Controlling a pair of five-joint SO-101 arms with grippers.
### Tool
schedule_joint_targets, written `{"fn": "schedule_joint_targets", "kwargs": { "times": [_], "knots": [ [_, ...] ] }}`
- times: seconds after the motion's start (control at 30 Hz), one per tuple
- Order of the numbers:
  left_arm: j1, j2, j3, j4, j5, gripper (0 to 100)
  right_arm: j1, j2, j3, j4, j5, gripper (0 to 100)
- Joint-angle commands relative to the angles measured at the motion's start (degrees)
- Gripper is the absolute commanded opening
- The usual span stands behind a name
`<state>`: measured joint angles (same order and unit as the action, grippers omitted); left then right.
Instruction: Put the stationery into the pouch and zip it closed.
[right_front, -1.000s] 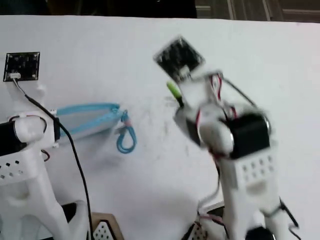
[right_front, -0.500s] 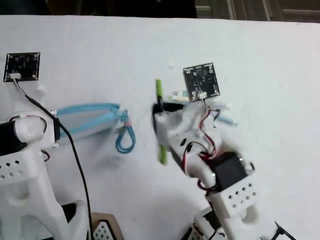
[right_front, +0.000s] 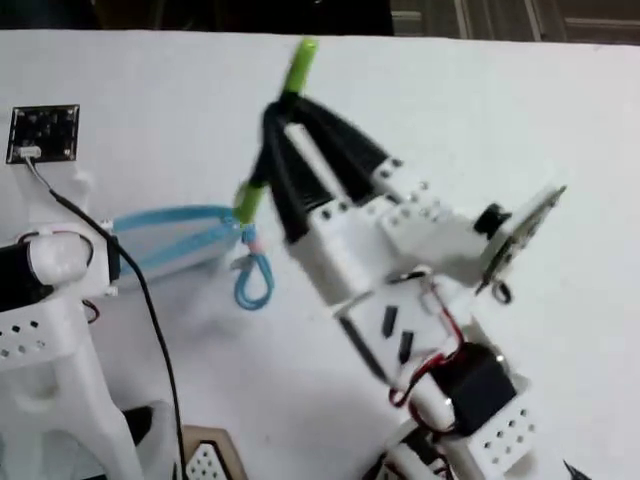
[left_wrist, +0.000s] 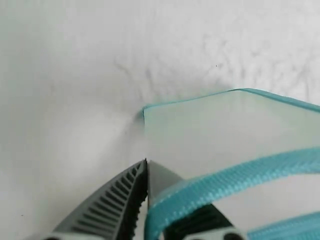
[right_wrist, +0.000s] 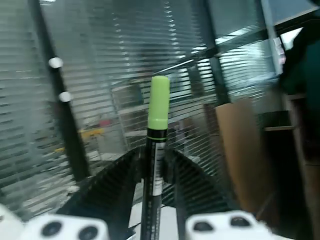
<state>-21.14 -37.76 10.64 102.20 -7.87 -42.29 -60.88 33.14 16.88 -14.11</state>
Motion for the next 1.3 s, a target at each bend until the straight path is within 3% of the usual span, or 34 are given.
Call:
{"fn": "schedule_joint_targets", "kwargs": {
  "times": [0.0, 0.2, 0.63, 0.83, 1.03, 1.1, 1.27],
  "knots": [
    [0.7, 0.2, -0.3, -0.3, 0.5, 2, -3.9, 2.6, -1.0, -3.2, -0.5, 1.7],
    [0.8, 0.2, -0.2, -0.3, 0.5, 2, -4.2, 11.7, 1.5, -14.5, -0.5, 1.7],
    [0.6, 0.4, -0.4, -0.4, 2.1, 2, -5.8, 18.8, 6.4, -18.7, 0.0, 1.7],
    [0.6, 7.3, -0.6, -0.1, 2.1, 2, -5.5, 20.2, 13.1, -28.3, 5.7, 1.7],
    [0.6, 11.7, -2.6, -0.1, 2.1, 2, -6.0, 20.1, 15.0, -24.8, 8.9, 2.2],
    [0.6, 11.7, -4.0, -0.1, 2.2, 2, -6.7, 20.1, 14.7, -20.7, 11.6, 6.9],
    [0.6, 12.0, -4.4, -0.1, 3.4, 2, -7.2, 20.1, 10.4, -11.6, 12.4, 30.5]
  ]
}}
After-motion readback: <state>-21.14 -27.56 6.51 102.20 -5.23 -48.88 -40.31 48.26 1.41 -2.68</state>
